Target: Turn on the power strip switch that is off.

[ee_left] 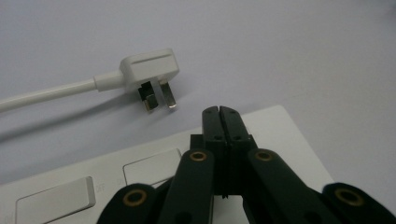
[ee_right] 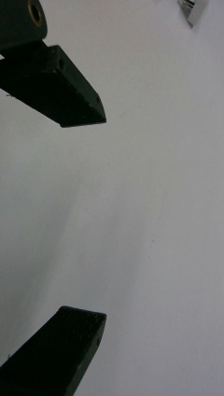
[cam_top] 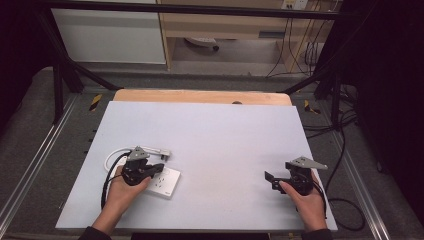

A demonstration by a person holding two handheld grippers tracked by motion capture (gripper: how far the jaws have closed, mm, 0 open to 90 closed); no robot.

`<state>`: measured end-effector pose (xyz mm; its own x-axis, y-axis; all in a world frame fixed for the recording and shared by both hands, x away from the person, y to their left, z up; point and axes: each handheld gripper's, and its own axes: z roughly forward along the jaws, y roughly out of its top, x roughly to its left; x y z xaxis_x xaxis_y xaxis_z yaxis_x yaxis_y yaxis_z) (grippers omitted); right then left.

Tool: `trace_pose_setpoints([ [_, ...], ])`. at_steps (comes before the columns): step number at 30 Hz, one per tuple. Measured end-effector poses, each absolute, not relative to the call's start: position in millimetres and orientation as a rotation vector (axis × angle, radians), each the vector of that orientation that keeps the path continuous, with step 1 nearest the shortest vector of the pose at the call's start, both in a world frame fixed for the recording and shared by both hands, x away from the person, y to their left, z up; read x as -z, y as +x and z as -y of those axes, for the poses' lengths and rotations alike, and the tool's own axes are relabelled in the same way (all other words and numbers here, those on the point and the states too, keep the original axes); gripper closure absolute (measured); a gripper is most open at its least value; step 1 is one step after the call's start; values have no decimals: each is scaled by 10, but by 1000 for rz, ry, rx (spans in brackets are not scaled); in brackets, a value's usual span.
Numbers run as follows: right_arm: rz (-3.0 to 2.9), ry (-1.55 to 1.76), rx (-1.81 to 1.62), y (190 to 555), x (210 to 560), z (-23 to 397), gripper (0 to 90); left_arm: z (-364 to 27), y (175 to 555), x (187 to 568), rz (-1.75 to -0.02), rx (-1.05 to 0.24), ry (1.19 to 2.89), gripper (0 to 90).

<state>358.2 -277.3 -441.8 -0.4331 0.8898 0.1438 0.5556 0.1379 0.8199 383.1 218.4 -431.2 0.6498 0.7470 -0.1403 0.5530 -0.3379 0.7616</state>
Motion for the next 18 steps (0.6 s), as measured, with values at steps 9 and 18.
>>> trace_pose_setpoints([
  [9, -2044, 1395, -1201, 3581, 4418, 2775, 57, -2215, 3837, 4316, -1029, -303, 2030, 900],
  [18, -2042, 1392, -1207, 3581, 4417, 2781, 57, -2214, 3830, 4325, -1027, -306, 2026, 900],
])
